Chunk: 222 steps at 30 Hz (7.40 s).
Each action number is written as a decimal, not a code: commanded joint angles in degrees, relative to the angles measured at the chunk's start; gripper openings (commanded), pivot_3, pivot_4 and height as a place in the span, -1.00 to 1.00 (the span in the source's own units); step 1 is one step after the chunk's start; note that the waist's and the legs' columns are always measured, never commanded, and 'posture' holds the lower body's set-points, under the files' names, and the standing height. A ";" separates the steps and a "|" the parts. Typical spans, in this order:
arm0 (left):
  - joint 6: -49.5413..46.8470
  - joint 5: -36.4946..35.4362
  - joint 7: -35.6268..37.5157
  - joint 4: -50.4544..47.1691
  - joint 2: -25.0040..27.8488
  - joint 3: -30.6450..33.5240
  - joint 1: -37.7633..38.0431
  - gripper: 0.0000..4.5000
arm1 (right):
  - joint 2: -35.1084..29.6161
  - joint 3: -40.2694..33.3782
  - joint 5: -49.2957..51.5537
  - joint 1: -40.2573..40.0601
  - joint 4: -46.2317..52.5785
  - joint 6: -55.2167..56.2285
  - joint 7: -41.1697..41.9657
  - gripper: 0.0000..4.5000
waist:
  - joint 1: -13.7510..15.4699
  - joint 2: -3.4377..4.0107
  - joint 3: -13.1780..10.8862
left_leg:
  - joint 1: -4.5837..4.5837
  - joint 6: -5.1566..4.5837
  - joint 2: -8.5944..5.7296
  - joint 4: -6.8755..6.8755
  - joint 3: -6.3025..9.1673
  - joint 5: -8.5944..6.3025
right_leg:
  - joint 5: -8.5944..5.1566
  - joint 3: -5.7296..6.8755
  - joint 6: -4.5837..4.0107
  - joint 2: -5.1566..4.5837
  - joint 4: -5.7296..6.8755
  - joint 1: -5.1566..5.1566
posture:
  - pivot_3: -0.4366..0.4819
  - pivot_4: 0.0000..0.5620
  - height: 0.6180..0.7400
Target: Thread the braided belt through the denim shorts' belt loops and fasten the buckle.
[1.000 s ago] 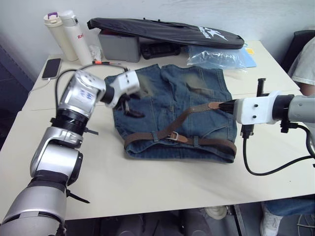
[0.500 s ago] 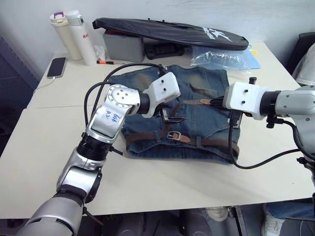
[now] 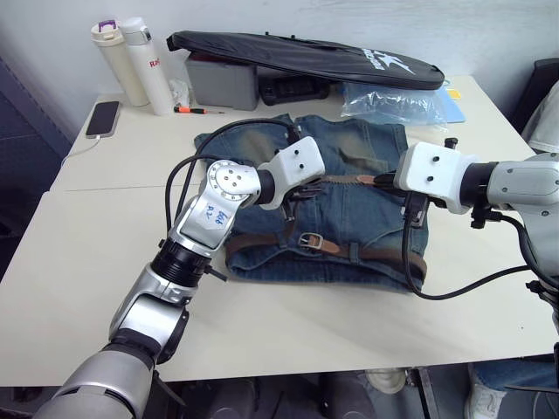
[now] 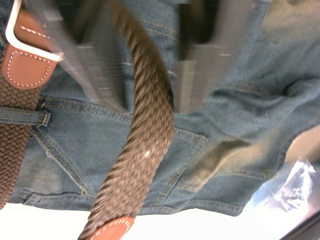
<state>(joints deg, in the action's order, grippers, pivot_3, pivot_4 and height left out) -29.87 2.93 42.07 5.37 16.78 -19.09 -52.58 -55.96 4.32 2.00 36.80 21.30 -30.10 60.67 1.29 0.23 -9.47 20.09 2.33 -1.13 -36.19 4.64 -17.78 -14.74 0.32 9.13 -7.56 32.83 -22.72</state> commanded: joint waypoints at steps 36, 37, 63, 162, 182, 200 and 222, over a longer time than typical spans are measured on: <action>-20.76 -9.21 1.09 -2.83 14.09 8.54 6.25 -1.00 | 7.85 13.68 -9.68 -16.28 6.21 6.08 -14.43 0.99 | -0.26 -0.03 0.01 | -0.08 0.03 0.00 0.01 0.00 0.01 | -0.01 0.00 -0.02 0.00 0.05 0.01 | -0.05 -0.47 1.00; -19.93 -8.90 1.42 -2.36 14.70 8.19 6.04 -1.00 | 8.70 14.30 -10.38 -16.34 5.73 6.35 -14.87 0.99 | -0.26 -0.03 0.01 | -0.08 0.03 0.00 0.02 0.01 0.01 | -0.01 0.00 -0.02 0.00 0.05 0.01 | -0.05 -0.47 1.00; -21.47 -15.33 5.04 -4.11 16.80 13.32 7.20 -1.00 | 23.84 5.86 -5.29 -16.93 3.38 -2.48 -19.64 -0.98 | -1.51 -0.05 0.02 | -0.09 0.02 0.01 0.04 0.02 0.00 | -0.01 0.00 -0.03 0.01 0.09 0.01 | -0.05 -0.47 1.00; -41.11 -16.86 -11.99 -11.50 5.19 4.59 6.87 -1.00 | 34.21 1.60 9.97 -15.22 9.53 -20.02 -43.38 -0.98 | -1.39 -0.02 0.05 | 0.15 0.02 -2.03 1.03 2.53 1.33 | -0.78 1.96 0.41 -2.13 0.90 0.25 | -0.05 -0.47 1.00; -40.15 -17.16 -13.69 -9.43 -1.19 5.09 4.30 -1.00 | 26.35 12.90 3.58 -14.32 9.26 -15.76 -36.72 -0.98 | -1.51 -0.09 0.01 | 0.16 0.05 -1.97 1.04 2.45 1.31 | -0.76 1.94 0.43 -2.08 0.70 0.25 | -0.05 -0.47 1.00; -38.28 -16.95 -12.73 -7.83 -1.14 3.77 4.45 -1.00 | 14.35 5.51 10.19 -14.55 15.05 -14.25 -19.09 0.80 | -1.21 -0.17 -0.03 | 0.20 0.08 -1.96 1.00 2.43 1.28 | -0.75 1.95 0.44 -2.05 0.61 0.27 | -0.05 -0.47 1.00; -32.56 -16.31 -11.15 -6.81 -2.30 1.81 4.01 -1.00 | 7.33 14.23 -10.80 6.27 -25.15 33.32 -5.22 0.99 | -1.26 -0.28 -0.10 | 0.29 0.08 -1.93 0.99 2.27 1.25 | -0.46 1.90 0.58 -2.04 0.15 0.36 | -0.05 -0.47 1.00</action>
<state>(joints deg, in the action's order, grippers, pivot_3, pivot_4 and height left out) -63.76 -13.43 30.26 -1.05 14.77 -16.96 -47.26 -48.62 18.63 -7.42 41.43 -3.05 -0.12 55.06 0.03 -0.05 -9.57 20.37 2.41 -3.07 -35.21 6.91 -16.53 -15.20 2.22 9.71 -9.59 32.98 -22.35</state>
